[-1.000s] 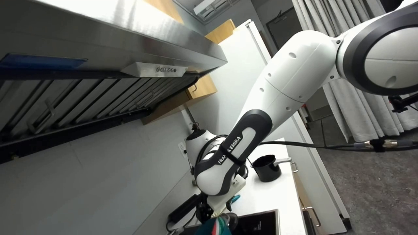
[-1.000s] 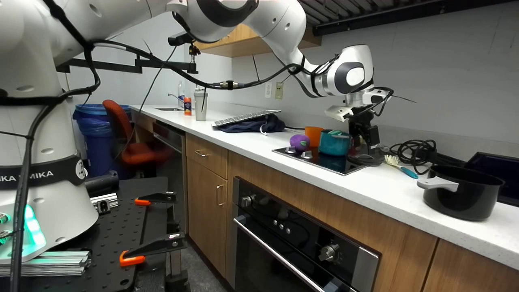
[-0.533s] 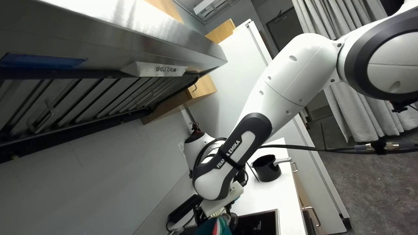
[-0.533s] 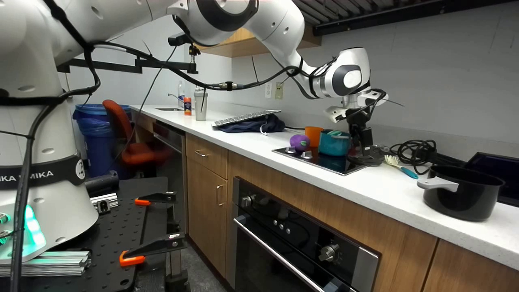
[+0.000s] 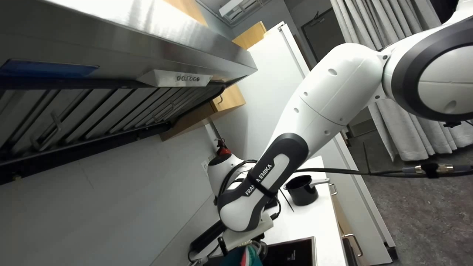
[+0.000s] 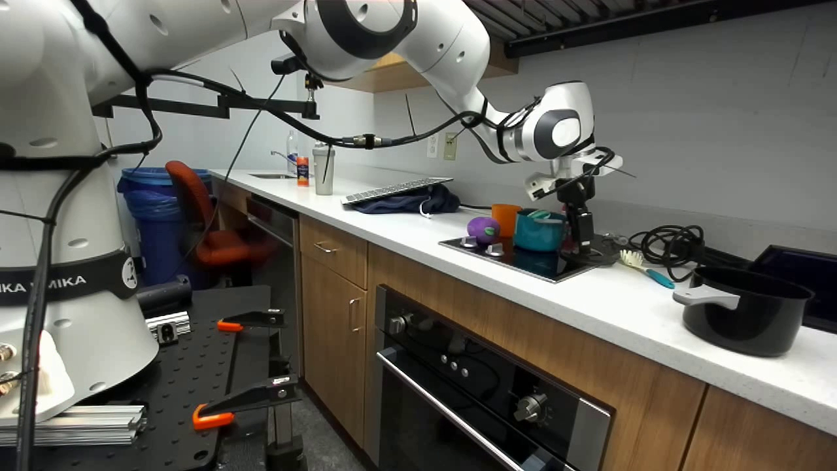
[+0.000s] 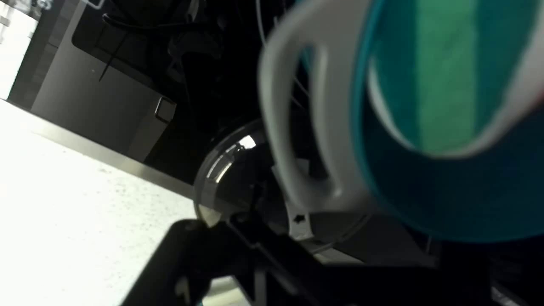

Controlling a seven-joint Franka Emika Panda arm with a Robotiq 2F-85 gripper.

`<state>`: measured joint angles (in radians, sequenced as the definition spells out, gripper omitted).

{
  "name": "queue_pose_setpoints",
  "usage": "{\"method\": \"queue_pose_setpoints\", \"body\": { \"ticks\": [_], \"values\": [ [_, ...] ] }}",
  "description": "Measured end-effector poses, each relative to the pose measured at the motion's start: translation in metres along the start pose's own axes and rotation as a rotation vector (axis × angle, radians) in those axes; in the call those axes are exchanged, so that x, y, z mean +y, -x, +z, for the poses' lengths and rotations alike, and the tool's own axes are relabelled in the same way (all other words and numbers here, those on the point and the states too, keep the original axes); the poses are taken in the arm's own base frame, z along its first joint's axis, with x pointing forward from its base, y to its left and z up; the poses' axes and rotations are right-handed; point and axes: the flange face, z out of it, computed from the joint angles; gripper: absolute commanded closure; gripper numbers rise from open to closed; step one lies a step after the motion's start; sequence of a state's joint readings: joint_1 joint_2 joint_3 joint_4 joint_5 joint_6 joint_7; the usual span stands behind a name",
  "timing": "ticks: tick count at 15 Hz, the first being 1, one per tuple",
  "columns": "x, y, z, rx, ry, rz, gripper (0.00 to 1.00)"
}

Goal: Pick up the lid and close the pot

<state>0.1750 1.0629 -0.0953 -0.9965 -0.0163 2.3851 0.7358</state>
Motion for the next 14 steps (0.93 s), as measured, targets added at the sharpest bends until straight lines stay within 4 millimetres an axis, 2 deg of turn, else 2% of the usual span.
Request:
{"method": "queue_pose_setpoints", "body": {
  "ticks": [6, 10, 11, 14],
  "values": [
    [-0.001, -0.001, -0.001, 0.004, 0.000, 0.001, 0.98],
    [-0.001, -0.001, -0.001, 0.010, 0.004, -0.007, 0.95],
    [0.004, -0.007, -0.003, 0.020, 0.012, -0.019, 0.95],
    [0.045, -0.051, -0.023, 0.075, 0.046, -0.065, 0.95]
  ]
}}
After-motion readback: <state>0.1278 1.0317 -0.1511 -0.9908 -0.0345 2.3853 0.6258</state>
